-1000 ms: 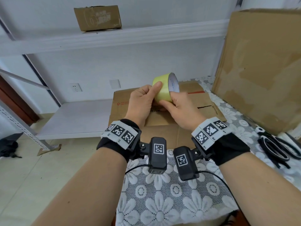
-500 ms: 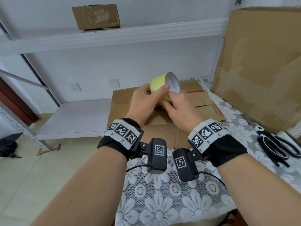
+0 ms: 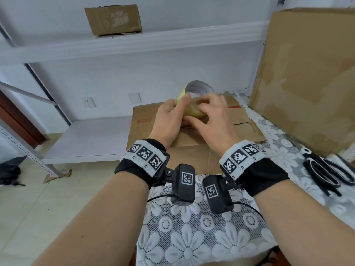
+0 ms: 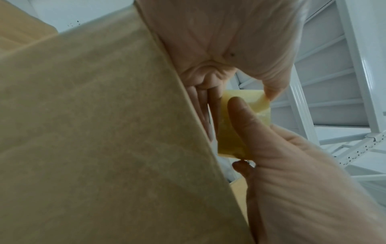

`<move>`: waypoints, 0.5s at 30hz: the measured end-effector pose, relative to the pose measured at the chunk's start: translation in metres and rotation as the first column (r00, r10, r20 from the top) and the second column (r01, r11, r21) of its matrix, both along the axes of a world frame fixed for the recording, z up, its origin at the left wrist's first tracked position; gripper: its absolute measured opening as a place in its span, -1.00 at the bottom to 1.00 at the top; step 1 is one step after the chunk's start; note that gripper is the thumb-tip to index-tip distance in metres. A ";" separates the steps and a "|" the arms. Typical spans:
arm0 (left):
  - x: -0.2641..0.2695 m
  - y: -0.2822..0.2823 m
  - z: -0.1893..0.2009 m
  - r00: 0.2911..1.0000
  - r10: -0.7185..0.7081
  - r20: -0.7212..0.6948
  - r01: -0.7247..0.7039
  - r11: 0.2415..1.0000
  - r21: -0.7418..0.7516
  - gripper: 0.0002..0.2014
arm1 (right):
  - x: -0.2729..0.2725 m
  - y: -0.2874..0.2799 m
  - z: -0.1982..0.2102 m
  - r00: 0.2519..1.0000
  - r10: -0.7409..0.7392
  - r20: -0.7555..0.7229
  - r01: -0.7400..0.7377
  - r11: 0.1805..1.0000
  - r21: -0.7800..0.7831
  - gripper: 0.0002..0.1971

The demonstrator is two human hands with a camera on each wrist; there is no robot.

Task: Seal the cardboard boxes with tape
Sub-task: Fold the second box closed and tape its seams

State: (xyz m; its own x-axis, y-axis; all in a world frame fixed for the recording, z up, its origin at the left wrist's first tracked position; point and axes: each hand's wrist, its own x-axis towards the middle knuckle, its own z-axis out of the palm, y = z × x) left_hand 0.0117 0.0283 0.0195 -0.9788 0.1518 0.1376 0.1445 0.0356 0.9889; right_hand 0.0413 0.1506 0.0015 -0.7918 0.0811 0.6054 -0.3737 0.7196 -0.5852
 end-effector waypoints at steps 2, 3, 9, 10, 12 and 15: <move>0.000 0.001 0.000 0.999 -0.035 0.011 0.035 0.999 0.019 -0.60 | 0.001 0.000 -0.001 0.996 -0.077 -0.049 0.079 0.996 0.041 -0.72; -0.001 0.001 0.000 0.999 -0.039 0.019 0.039 0.999 0.021 -0.55 | 0.002 0.000 -0.001 0.991 -0.116 -0.069 0.120 0.991 0.061 -0.72; 0.003 0.003 0.007 0.998 -0.051 0.024 0.052 0.998 -0.042 -0.58 | -0.001 0.005 -0.001 0.995 -0.014 0.100 0.027 0.991 -0.128 -0.75; 0.004 0.003 0.008 0.998 -0.058 0.015 0.058 0.996 -0.063 -0.58 | -0.003 0.007 -0.002 0.995 0.004 0.096 0.010 0.989 -0.145 -0.74; 0.004 0.003 0.009 0.998 -0.066 0.004 0.066 0.994 -0.083 -0.55 | -0.006 0.009 -0.002 0.997 0.034 0.066 -0.022 0.984 -0.176 -0.68; 0.005 0.003 0.008 0.998 -0.063 -0.003 0.062 0.994 -0.089 -0.52 | -0.005 0.011 -0.001 0.995 0.082 0.052 -0.068 0.972 -0.223 -0.71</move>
